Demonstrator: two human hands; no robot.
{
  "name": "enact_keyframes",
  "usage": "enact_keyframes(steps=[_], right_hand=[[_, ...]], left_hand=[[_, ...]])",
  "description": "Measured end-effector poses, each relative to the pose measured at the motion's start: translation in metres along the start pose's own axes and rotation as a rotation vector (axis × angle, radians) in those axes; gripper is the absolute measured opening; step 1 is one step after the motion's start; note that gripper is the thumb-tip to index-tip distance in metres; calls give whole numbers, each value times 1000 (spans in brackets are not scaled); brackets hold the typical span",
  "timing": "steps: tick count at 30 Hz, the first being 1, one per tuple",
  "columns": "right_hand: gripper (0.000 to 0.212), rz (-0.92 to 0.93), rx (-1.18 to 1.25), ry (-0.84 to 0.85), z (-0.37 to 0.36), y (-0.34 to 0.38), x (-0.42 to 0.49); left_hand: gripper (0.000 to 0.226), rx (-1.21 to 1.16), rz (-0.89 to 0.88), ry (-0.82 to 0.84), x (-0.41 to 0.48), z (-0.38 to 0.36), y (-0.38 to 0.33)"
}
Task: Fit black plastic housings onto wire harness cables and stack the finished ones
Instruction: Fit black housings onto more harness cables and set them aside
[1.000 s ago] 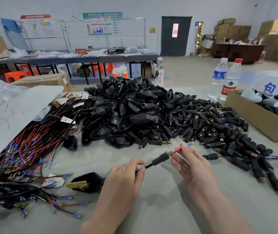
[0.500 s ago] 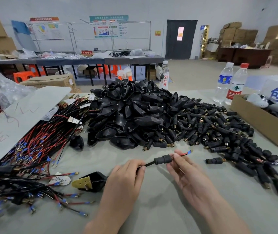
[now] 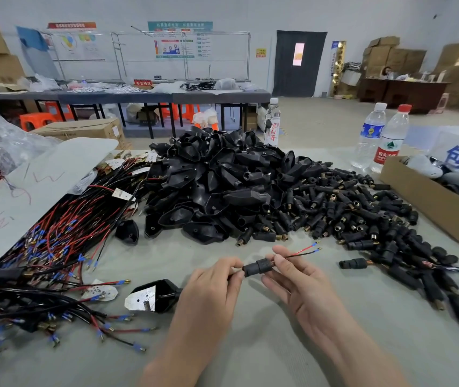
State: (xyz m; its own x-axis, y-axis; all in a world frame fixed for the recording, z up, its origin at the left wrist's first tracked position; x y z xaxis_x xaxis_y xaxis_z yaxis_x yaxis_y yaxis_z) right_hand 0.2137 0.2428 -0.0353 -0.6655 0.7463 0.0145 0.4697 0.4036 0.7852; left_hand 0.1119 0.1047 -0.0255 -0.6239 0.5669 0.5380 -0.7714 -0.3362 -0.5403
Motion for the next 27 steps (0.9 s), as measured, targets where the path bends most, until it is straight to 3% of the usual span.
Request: enact_keyframes(steps=[8, 14, 21, 27], right_hand=[[24, 53, 45, -125, 14, 12, 7], [37, -30, 60, -24, 2, -1, 1], [37, 30, 71, -86, 9, 6, 6], [34, 41, 46, -34, 0, 0, 2]], left_hand=[[19, 106, -110, -1, 4, 1, 10], [21, 71, -124, 3, 2, -5, 6], [19, 142, -128, -17, 5, -3, 16], [23, 158, -145, -47, 4, -3, 13]])
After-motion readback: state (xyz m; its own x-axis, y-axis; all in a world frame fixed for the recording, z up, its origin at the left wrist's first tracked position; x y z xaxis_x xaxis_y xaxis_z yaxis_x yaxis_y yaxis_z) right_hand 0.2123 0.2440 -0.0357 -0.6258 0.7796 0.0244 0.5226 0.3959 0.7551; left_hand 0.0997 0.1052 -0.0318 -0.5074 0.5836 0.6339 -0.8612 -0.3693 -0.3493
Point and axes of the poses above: each hand's wrist, its own x-axis towards the middle knuckle, its own z-axis out of the back of the hand, y = z × x, the point moved 2 cm from there along x, towards the middle knuckle, and after that the axes turned 12 degrees about z, right-handed, at the moved point
